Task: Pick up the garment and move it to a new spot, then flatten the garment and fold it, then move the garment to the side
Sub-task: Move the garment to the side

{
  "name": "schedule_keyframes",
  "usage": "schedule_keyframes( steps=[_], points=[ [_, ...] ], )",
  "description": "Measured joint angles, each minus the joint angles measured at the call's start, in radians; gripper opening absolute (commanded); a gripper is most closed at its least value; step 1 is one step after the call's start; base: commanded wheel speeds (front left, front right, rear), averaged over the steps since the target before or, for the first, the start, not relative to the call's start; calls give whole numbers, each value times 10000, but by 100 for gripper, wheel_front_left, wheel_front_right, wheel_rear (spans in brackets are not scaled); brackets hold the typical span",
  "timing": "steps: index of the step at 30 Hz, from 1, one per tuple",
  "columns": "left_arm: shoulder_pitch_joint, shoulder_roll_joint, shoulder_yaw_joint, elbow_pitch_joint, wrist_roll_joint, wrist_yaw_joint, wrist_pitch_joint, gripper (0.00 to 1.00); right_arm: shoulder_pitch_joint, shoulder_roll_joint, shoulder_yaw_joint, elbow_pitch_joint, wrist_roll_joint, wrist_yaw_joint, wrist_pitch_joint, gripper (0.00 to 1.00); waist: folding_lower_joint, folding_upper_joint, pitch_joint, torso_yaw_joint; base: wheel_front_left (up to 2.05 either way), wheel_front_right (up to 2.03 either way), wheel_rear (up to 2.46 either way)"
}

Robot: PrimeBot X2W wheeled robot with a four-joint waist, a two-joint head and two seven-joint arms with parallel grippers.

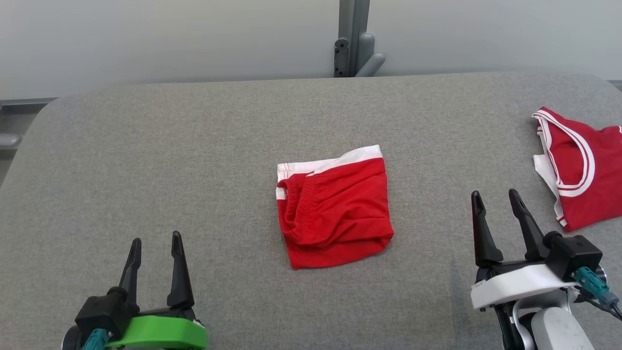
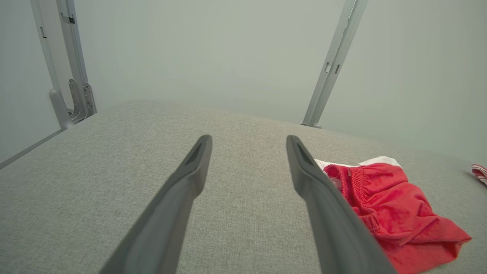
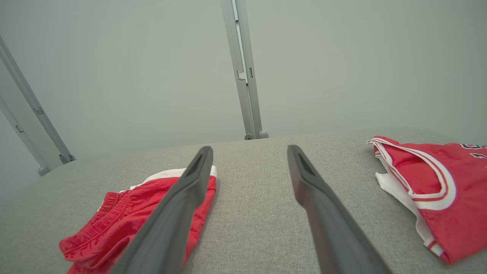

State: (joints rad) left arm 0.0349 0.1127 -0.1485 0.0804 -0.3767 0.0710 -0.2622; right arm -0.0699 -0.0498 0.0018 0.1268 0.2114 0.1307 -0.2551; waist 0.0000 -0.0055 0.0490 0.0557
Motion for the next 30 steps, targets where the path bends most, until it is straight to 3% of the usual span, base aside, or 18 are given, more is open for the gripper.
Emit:
schedule_keyframes(
  steps=[16, 23, 30],
  points=[
    [45, -219, 228, 155, 221, -270, 0, 100, 19, 0, 211, -79, 54, 0, 460, 100, 0, 0, 9, 137, 0, 0, 0],
    [-18, -320, 207, 270, 278, -368, 0, 100, -923, -84, 464, 339, -328, 0, 2002, 100, 0, 0, 135, 375, 0, 0, 0],
    [-161, -433, 205, 393, 374, -510, 0, 100, -2288, -943, 675, 1221, 606, 0, 3772, 100, 0, 0, 373, 778, 0, 0, 0]
  ],
)
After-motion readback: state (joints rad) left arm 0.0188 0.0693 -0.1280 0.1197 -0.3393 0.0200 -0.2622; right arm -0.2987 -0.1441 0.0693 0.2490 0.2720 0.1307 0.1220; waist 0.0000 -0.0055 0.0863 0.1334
